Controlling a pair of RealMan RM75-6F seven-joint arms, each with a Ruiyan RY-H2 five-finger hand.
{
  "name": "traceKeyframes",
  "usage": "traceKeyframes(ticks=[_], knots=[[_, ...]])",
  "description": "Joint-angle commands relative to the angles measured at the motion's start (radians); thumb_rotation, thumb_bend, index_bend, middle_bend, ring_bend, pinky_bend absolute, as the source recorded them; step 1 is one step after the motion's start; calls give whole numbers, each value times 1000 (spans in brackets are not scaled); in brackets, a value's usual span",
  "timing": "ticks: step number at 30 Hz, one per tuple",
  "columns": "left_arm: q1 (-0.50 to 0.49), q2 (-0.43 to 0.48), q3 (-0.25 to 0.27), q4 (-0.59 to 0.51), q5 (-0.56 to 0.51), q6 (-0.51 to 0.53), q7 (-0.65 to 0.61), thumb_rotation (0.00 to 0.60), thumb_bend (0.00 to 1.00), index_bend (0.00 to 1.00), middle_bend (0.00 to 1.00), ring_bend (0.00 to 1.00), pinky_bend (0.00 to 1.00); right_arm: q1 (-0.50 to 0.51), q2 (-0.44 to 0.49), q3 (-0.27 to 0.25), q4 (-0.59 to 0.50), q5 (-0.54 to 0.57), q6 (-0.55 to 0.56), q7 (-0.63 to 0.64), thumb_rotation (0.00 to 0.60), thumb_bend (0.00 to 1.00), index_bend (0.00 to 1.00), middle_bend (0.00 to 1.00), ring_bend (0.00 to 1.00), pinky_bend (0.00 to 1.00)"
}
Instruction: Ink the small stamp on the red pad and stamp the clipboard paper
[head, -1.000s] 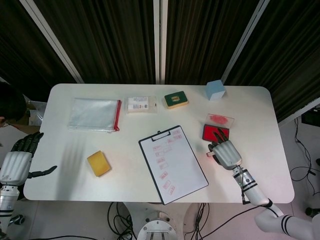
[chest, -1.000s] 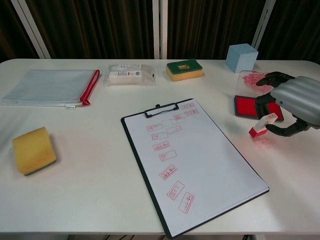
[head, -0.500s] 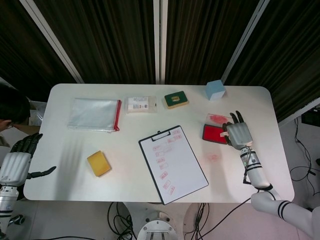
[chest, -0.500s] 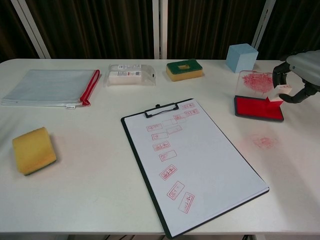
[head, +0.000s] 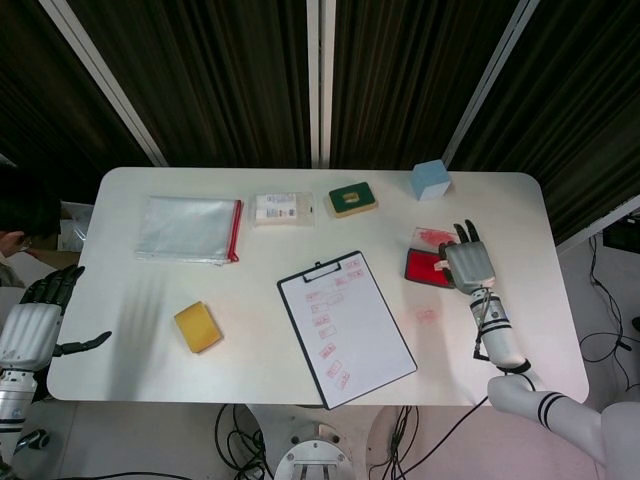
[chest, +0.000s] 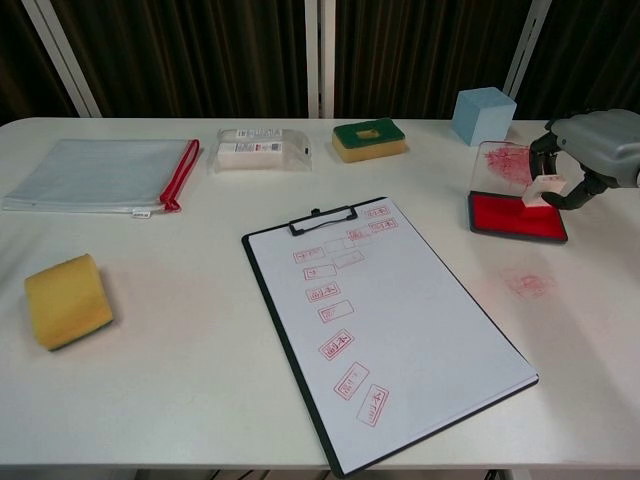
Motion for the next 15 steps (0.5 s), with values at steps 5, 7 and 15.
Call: traceKeyframes(ticks=[5, 7, 15], knots=[[1, 2, 0, -1, 0, 2, -1, 314, 60, 36, 64, 99, 180, 4, -15, -12, 15, -5, 2, 2, 600, 365, 634, 518, 95, 0], [2, 3, 0, -1, -1, 2, -2, 314, 60, 36, 64, 99, 180, 4, -19, -15, 22, -7, 4, 7, 600, 365, 634, 518, 95, 0], [0, 2, -1, 1, -1, -1, -4, 316, 60, 36, 64, 99, 180, 6, -36, -26, 52, -13, 4, 15, 600, 366, 641, 519, 95, 0]])
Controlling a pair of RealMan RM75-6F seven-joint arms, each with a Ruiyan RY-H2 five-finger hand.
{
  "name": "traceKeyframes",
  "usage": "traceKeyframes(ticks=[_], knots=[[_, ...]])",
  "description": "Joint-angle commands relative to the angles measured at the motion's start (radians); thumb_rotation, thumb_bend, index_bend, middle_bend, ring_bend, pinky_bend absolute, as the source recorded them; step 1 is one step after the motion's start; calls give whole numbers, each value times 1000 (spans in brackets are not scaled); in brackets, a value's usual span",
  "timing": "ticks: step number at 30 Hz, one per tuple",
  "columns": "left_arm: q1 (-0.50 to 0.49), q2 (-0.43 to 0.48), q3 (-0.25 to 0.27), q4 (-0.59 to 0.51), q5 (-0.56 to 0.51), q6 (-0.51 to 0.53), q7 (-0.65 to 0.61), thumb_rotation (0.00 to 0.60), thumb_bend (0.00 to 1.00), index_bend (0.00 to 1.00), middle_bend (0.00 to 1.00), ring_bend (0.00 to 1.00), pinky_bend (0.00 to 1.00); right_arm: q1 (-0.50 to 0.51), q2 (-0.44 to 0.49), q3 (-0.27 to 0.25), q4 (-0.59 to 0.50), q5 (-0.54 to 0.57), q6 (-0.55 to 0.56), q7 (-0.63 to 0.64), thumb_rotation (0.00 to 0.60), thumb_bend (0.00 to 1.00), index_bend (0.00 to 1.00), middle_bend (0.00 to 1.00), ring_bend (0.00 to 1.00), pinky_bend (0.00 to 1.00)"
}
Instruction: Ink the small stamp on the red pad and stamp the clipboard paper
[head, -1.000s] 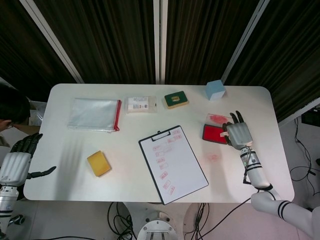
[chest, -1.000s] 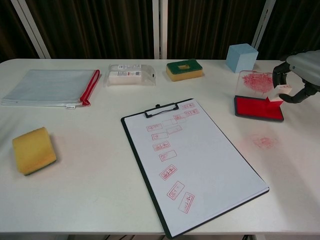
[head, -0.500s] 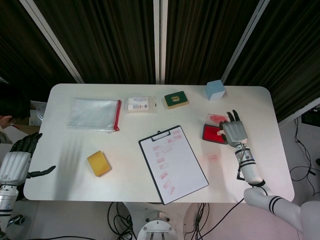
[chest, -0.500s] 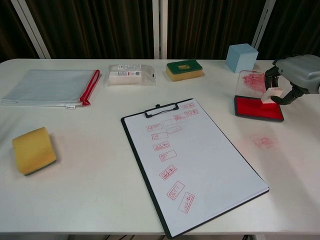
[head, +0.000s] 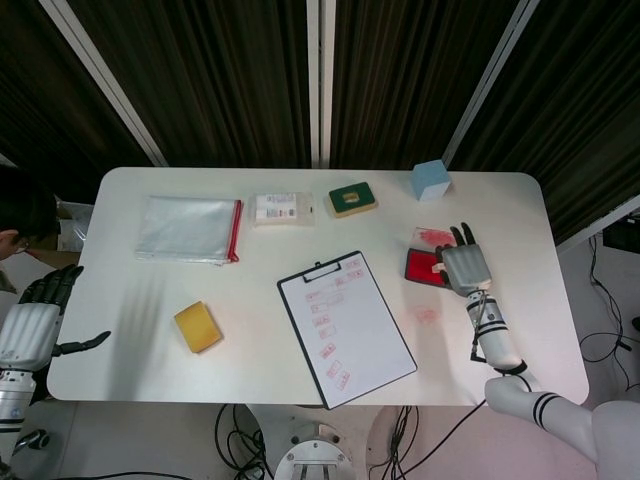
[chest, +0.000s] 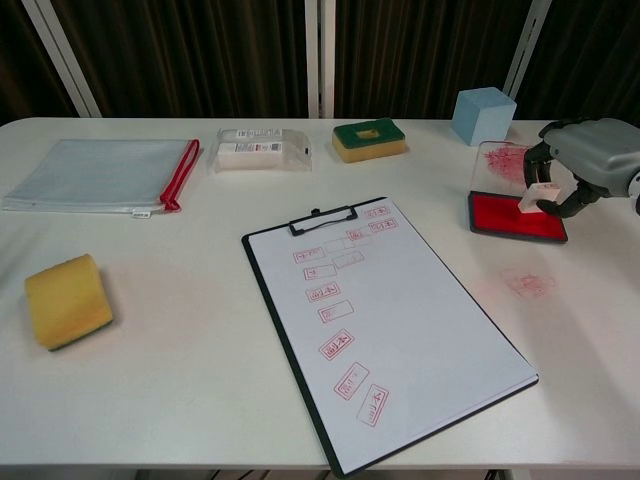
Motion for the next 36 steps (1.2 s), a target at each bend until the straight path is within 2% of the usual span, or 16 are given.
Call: traceKeyframes(ticks=[1, 21, 36], knots=[[0, -1, 0, 1, 0, 0, -1, 317, 60, 36, 64, 99, 180, 1, -6, -4, 9, -4, 1, 2, 600, 367, 643, 520, 95, 0], [3, -5, 1, 11, -4, -3, -8, 319, 60, 35, 56, 99, 180, 7, -46, -15, 88, -23, 1, 34, 600, 375, 675, 540, 96, 0], [5, -4, 1, 10, -3, 2, -9, 315, 60, 36, 56, 99, 180, 7, -48, -11, 91, -24, 6, 43, 600, 379, 682, 546, 96, 0]])
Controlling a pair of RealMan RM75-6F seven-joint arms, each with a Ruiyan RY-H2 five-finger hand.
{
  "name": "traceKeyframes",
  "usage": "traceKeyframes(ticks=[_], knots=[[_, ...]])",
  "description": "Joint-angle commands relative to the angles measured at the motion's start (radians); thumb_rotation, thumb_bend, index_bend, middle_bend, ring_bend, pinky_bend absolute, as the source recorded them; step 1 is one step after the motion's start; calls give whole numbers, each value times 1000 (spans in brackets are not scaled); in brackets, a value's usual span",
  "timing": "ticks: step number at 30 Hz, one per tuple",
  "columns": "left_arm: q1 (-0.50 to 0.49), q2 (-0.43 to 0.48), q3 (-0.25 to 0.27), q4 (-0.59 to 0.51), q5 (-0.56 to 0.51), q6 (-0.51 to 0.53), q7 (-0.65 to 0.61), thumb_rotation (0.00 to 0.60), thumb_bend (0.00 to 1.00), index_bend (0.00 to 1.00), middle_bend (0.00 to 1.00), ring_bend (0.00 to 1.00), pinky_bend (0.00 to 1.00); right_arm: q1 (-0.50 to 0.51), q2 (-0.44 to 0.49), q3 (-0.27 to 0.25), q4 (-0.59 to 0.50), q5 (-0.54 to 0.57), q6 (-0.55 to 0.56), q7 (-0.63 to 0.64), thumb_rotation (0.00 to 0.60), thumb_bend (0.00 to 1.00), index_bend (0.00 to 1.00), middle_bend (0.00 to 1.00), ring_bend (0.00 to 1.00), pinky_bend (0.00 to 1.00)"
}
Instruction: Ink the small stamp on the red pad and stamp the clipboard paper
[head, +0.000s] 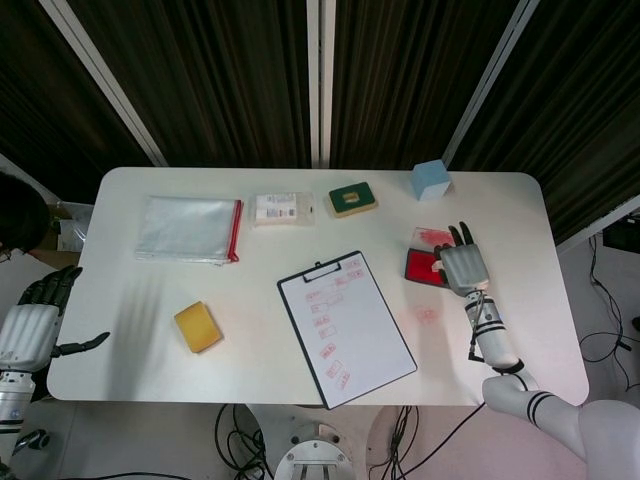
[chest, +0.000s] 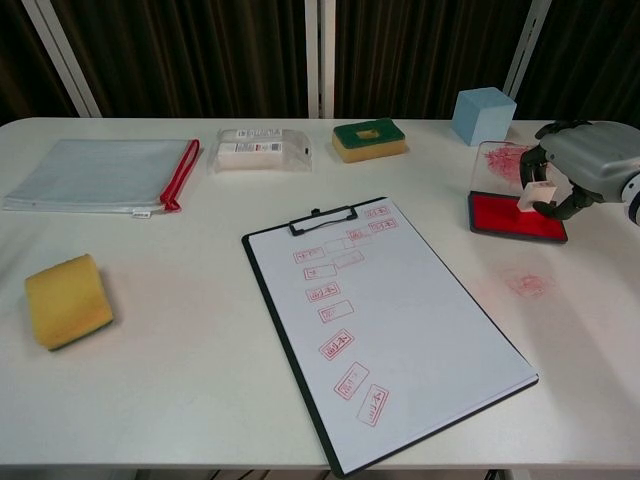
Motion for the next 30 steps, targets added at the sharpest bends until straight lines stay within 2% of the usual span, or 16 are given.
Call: traceKeyframes(ticks=[1, 7, 13, 18, 23, 30], knots=[[0, 0, 0, -1, 0, 1, 0, 314, 60, 36, 56, 99, 181, -1, 3, 3, -6, -2, 8, 6, 600, 379, 682, 545, 96, 0], [1, 1, -1, -1, 2, 4, -3, 316, 60, 36, 56, 99, 180, -16, 66, 38, -127, 0, 61, 53, 600, 379, 682, 544, 96, 0], [1, -2, -2, 1, 4, 7, -7, 316, 60, 36, 56, 99, 180, -40, 196, 66, -380, -31, 152, 41, 600, 379, 682, 544, 96, 0], [4, -2, -2, 0, 7, 16, -10, 316, 60, 36, 56, 99, 180, -47, 267, 41, -568, -85, 184, -11, 600, 379, 682, 544, 96, 0], [10, 5, -1, -5, 9, 26, -11, 318, 60, 35, 56, 99, 180, -27, 256, -5, -658, -140, 166, -75, 600, 378, 682, 544, 96, 0], [17, 8, 0, -2, 6, 30, -23, 314, 60, 36, 56, 100, 180, 41, 156, -13, -634, -81, 58, -192, 600, 379, 683, 545, 96, 0]])
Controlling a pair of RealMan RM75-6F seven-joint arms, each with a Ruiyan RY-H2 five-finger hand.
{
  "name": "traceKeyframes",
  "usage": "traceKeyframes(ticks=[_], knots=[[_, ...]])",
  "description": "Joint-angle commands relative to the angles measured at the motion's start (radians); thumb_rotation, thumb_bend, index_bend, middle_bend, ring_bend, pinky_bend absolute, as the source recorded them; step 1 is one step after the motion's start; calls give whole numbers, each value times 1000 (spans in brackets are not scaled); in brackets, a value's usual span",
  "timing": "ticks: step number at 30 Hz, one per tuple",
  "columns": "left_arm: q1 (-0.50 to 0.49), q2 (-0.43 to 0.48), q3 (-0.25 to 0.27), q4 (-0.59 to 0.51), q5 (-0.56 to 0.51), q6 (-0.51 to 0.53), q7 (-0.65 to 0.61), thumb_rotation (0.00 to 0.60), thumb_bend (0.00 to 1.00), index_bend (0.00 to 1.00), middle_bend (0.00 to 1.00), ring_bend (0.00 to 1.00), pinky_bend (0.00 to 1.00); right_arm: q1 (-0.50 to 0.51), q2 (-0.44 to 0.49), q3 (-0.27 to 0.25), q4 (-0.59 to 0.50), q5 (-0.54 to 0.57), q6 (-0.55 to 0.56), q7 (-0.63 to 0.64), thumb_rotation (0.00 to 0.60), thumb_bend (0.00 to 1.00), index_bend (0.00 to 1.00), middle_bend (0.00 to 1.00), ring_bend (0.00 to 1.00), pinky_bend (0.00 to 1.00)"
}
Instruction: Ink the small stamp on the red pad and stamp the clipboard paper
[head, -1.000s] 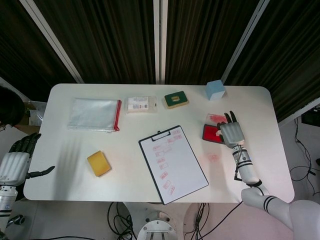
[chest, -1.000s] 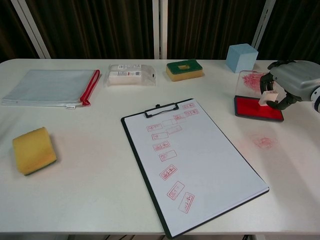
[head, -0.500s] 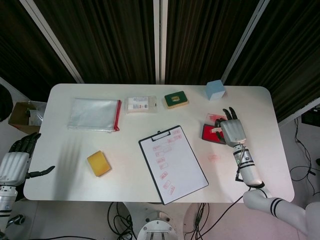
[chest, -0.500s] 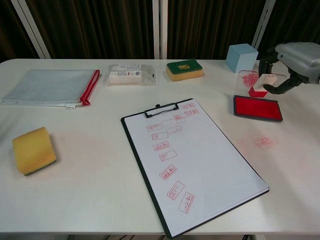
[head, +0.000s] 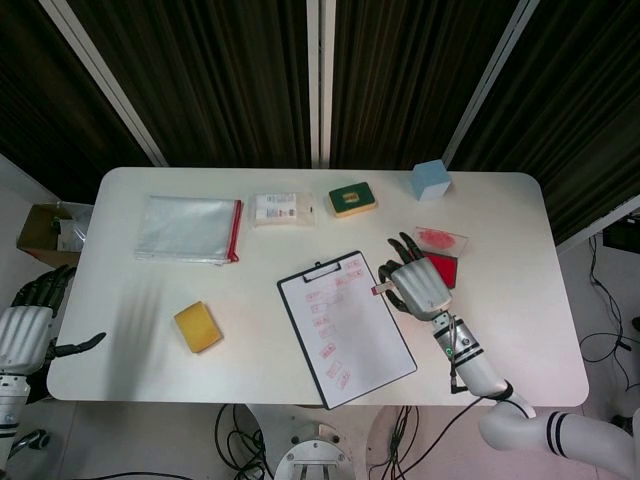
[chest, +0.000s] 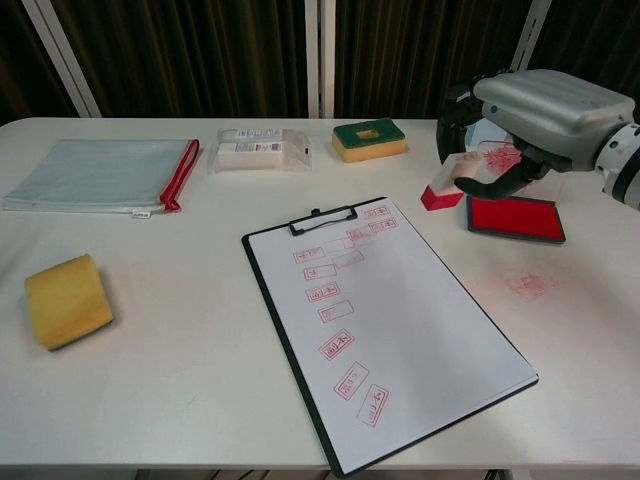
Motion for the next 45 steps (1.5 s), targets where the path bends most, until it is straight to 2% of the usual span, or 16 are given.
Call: traceKeyframes(ticks=[1, 8, 19, 45], knots=[[1, -1, 1, 5, -3, -3, -6, 314, 60, 36, 56, 99, 180, 45, -66, 1, 29, 46, -58, -71, 600, 379, 683, 545, 96, 0], [3, -4, -1, 25, -6, -5, -28, 316, 60, 36, 56, 99, 180, 122, -172, 43, 96, 159, -132, -180, 600, 379, 684, 545, 96, 0], [6, -10, 1, 52, -3, -5, -54, 316, 60, 35, 56, 99, 180, 171, -276, 51, 160, 252, -125, -276, 600, 386, 683, 547, 96, 0], [10, -18, 2, 87, -5, -9, -90, 316, 60, 36, 56, 99, 180, 198, -350, 34, 249, 287, -105, -275, 600, 388, 684, 548, 98, 0]])
